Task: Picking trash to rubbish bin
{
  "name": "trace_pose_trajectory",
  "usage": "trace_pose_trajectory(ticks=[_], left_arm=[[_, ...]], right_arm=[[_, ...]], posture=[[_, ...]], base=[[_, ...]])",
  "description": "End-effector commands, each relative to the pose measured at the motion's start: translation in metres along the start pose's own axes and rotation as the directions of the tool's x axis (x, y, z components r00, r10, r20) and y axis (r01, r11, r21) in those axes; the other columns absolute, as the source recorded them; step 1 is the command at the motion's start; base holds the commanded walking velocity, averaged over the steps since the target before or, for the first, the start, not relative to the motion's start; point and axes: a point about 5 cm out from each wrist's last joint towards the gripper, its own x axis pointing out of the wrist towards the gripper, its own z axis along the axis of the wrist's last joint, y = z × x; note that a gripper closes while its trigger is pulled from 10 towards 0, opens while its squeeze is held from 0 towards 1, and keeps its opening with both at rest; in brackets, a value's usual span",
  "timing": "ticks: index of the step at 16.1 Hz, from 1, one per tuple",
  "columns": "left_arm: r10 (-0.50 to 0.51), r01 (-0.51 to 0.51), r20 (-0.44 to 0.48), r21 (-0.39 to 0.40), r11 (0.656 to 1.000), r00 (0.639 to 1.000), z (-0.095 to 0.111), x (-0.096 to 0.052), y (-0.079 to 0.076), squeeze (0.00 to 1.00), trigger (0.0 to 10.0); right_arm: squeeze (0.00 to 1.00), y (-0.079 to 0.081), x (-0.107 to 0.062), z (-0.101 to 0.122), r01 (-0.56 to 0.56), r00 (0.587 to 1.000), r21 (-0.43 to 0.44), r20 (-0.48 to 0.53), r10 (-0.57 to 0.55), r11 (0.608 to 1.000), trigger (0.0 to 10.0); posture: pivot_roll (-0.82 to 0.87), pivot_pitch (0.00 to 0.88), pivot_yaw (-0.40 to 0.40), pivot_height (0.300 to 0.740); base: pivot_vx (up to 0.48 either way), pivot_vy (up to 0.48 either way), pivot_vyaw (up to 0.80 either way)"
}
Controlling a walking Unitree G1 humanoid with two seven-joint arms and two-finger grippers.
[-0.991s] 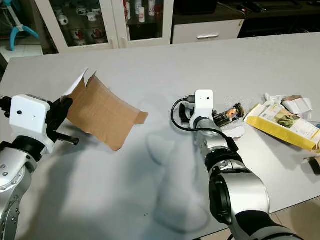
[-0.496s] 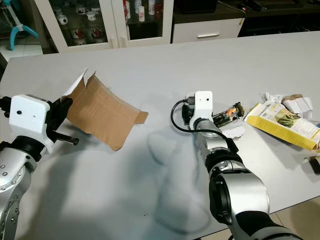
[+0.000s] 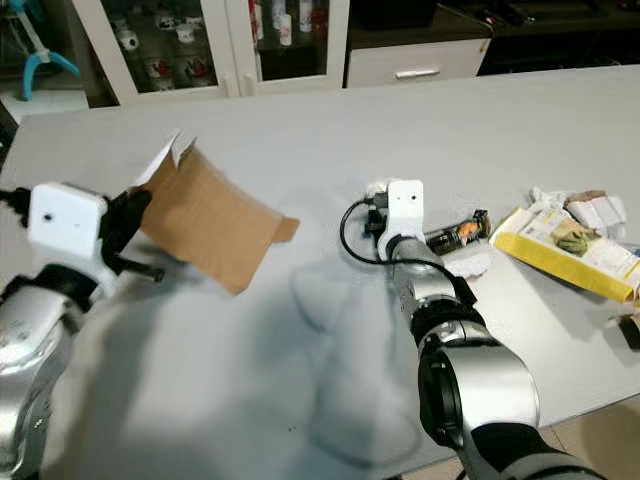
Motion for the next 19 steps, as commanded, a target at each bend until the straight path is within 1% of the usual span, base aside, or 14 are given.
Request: trace_pose_trajectory(ticks=[1,2,3,5,7,8,9,11,12,13,14,15,17,19], left_arm=[[-0.002,0.002,0.007,-0.017,1.000,1.000,-0.001,0.002,-0.002,0.00,10.0],[-0.003,0.003,-0.001,-0.048,0.999,1.000,-0.005,0.006,-0.003,0.00,10.0],[-0.004,0.004,-0.005,-0.056,0.998,1.000,-0.007,0.009,-0.004,0.00,10.0],[0.020,-0.022,-0.021,-0.109,0.994,1.000,-0.014,0.019,-0.006,0.00,10.0],[0.040,-0.045,-0.040,-0.141,0.989,0.998,-0.017,0.022,-0.007,0.00,10.0],[0.041,-0.051,-0.055,-0.200,0.979,0.998,-0.021,0.024,-0.012,0.00,10.0],[0.044,-0.056,-0.059,-0.215,0.975,0.997,-0.022,0.025,-0.013,0.00,10.0],[0.038,-0.048,-0.049,-0.213,0.976,0.998,-0.022,0.028,-0.020,0.00,10.0],[0.022,-0.030,-0.043,-0.198,0.980,0.999,-0.021,0.029,-0.024,0.00,10.0],[-0.021,0.012,-0.044,-0.204,0.979,0.999,-0.021,0.031,-0.034,0.00,10.0],[-0.067,0.060,-0.036,-0.185,0.981,0.997,-0.019,0.032,-0.041,0.00,10.0],[-0.084,0.077,-0.034,-0.162,0.984,0.996,-0.019,0.032,-0.044,0.00,10.0],[-0.078,0.070,-0.037,-0.167,0.983,0.996,-0.019,0.032,-0.043,0.00,10.0],[-0.099,0.094,-0.024,-0.149,0.984,0.995,-0.019,0.032,-0.047,0.00,10.0]], right_arm=[[0.00,-0.002,0.001,0.006,-0.005,1.000,-0.022,0.026,0.006,1.000,0.0],[0.00,-0.003,0.001,0.009,-0.005,0.999,-0.009,0.052,0.005,1.000,0.0],[0.00,-0.003,0.000,0.010,-0.004,0.998,-0.002,0.064,0.005,1.000,0.0],[0.00,-0.006,-0.001,0.017,-0.009,0.991,0.008,0.131,0.008,1.000,0.0],[0.00,-0.007,-0.001,0.024,-0.013,0.984,0.017,0.177,0.010,1.000,0.0],[0.00,-0.008,-0.005,0.037,-0.015,0.960,0.004,0.281,0.014,1.000,0.0],[0.00,-0.008,-0.008,0.042,-0.016,0.947,0.000,0.321,0.015,1.000,0.0],[0.00,-0.008,-0.021,0.046,-0.008,0.921,0.013,0.390,0.002,1.000,0.0],[0.00,-0.008,-0.031,0.045,0.002,0.911,0.006,0.412,-0.005,1.000,0.0],[0.00,-0.004,-0.057,0.041,0.024,0.901,0.014,0.433,-0.027,1.000,0.0],[0.00,0.001,-0.077,0.041,0.041,0.896,-0.037,0.444,-0.020,0.998,0.8],[0.00,0.002,-0.085,0.040,0.062,0.900,-0.049,0.435,-0.034,0.997,10.0],[0.00,0.002,-0.095,0.038,0.090,0.907,-0.014,0.414,-0.077,0.996,10.0],[0.00,0.002,-0.100,0.028,0.098,0.926,-0.011,0.367,-0.087,0.995,10.0]], posture=[[0.11,0.043,-0.039,0.740],[0.08,0.007,-0.028,0.740],[0.07,0.004,-0.026,0.740],[0.04,0.000,-0.015,0.740],[0.03,0.000,-0.011,0.740],[0.00,0.000,-0.006,0.740],[0.00,0.000,-0.006,0.740],[-0.02,0.000,-0.002,0.740],[-0.03,0.000,0.001,0.740],[-0.05,0.000,0.014,0.740],[-0.06,0.000,0.018,0.740],[-0.06,0.000,0.018,0.740],[-0.07,0.000,0.023,0.740],[-0.07,0.000,0.010,0.740]], base=[[0.000,0.000,0.00],[0.000,0.000,0.00],[0.000,0.000,0.00],[0.000,0.000,0.00],[0.000,0.000,0.00],[0.000,0.000,0.00],[0.000,0.000,0.00],[0.000,0.000,0.00],[0.000,0.000,0.00],[0.000,0.000,0.00],[0.000,0.000,0.00],[0.000,0.000,0.00],[0.000,0.000,0.00],[0.000,0.000,0.00]])
